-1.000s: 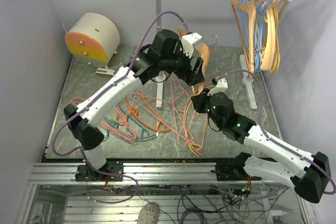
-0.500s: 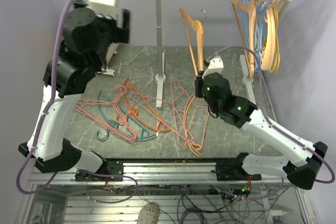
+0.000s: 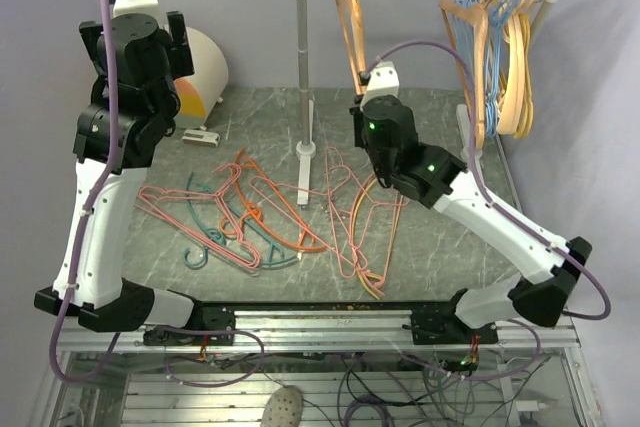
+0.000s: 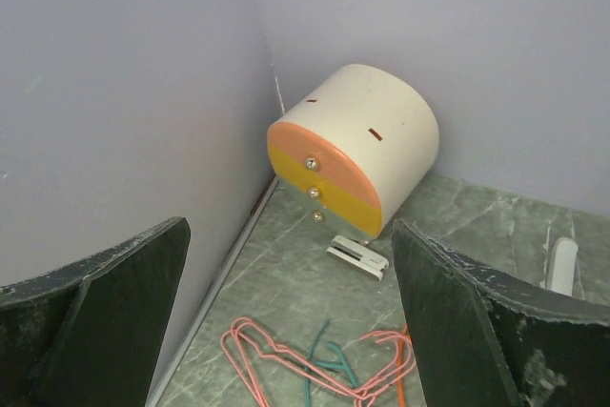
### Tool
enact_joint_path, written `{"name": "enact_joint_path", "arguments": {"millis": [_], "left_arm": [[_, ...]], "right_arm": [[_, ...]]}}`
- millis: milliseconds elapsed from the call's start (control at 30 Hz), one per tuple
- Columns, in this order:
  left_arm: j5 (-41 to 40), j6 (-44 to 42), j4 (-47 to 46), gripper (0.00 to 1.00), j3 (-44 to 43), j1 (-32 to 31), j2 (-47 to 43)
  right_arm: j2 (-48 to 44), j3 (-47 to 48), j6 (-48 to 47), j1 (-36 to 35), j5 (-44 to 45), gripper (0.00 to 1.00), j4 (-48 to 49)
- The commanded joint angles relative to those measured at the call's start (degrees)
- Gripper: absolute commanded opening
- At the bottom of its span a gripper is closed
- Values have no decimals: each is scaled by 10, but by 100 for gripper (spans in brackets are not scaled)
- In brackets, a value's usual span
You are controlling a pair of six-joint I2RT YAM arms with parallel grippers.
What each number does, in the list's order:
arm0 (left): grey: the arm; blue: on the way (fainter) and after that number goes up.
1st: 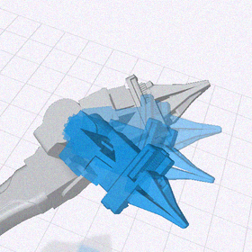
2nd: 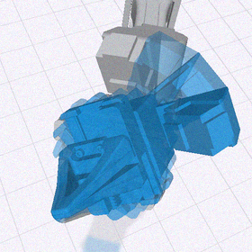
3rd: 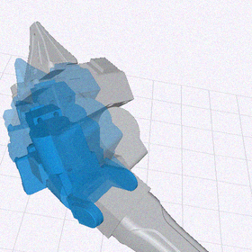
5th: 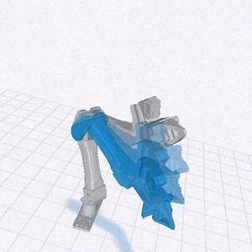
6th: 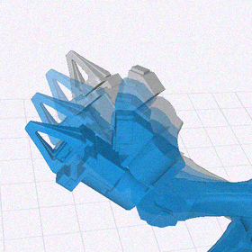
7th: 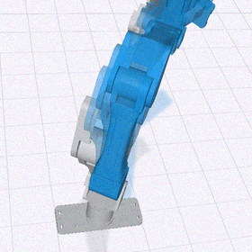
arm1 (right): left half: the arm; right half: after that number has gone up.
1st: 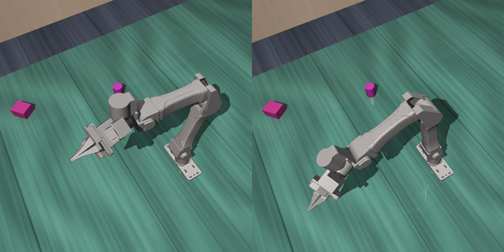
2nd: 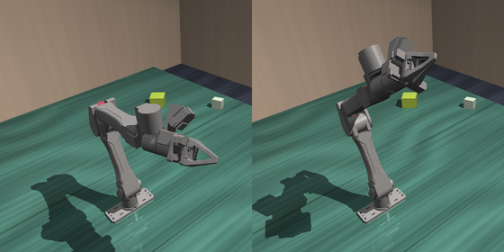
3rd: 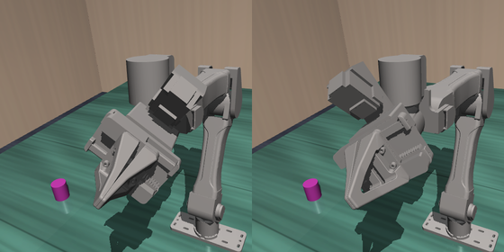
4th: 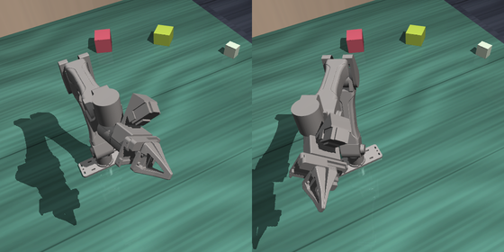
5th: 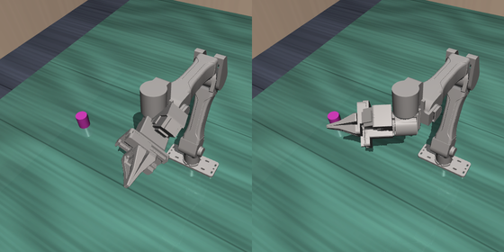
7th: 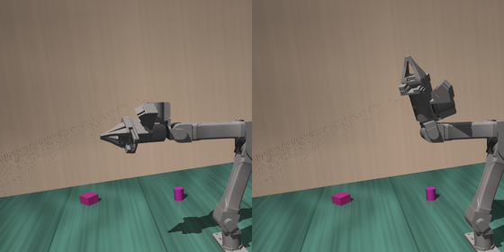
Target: Organize the hangers
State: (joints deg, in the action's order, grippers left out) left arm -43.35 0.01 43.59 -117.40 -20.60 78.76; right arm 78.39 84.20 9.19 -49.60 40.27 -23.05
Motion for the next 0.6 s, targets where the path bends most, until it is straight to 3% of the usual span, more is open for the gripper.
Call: {"name": "enact_joint_path", "arguments": {"millis": [0, 567], "left_arm": [[-25, 12, -22, 98, 11, 16, -13], [14, 1, -32, 98, 46, 30, -19]], "right_arm": [[48, 60, -39, 2, -6, 0, 28], [160, 150, -6, 49, -103, 0, 18]]}}
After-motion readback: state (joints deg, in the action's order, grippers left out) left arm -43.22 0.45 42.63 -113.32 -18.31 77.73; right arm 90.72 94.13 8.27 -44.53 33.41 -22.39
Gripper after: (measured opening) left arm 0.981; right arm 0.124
